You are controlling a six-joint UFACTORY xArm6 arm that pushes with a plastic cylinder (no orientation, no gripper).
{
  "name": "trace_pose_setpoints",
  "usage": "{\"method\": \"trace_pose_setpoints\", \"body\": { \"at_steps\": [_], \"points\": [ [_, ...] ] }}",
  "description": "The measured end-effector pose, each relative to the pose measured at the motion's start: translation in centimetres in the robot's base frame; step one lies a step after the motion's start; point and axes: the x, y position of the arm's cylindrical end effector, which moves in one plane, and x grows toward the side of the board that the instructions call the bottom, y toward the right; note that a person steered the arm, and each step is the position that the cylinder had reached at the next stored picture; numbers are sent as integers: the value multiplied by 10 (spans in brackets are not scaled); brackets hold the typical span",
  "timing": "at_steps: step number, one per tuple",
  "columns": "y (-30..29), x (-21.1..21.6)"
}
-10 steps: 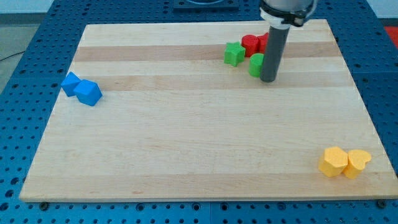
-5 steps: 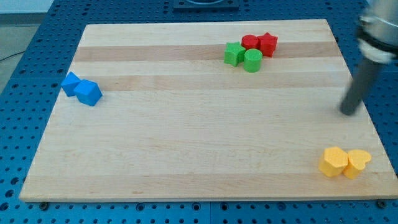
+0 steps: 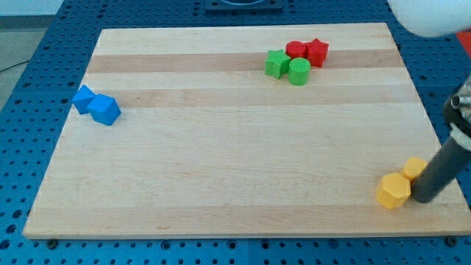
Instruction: Move the yellow heart to the bottom of the green circle
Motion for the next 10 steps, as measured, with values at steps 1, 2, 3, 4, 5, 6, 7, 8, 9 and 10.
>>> {"method": "trace_pose_setpoints", "body": {
  "at_steps": [1, 2, 3, 4, 5, 6, 7, 8, 9, 10],
  "points": [
    [0, -28],
    [0, -55],
    [1, -89],
    [3, -106],
    [10, -109],
    [-17, -119],
    [-52, -151],
    [-85, -187],
    [-105, -193],
    [-98, -160]
  ]
}}
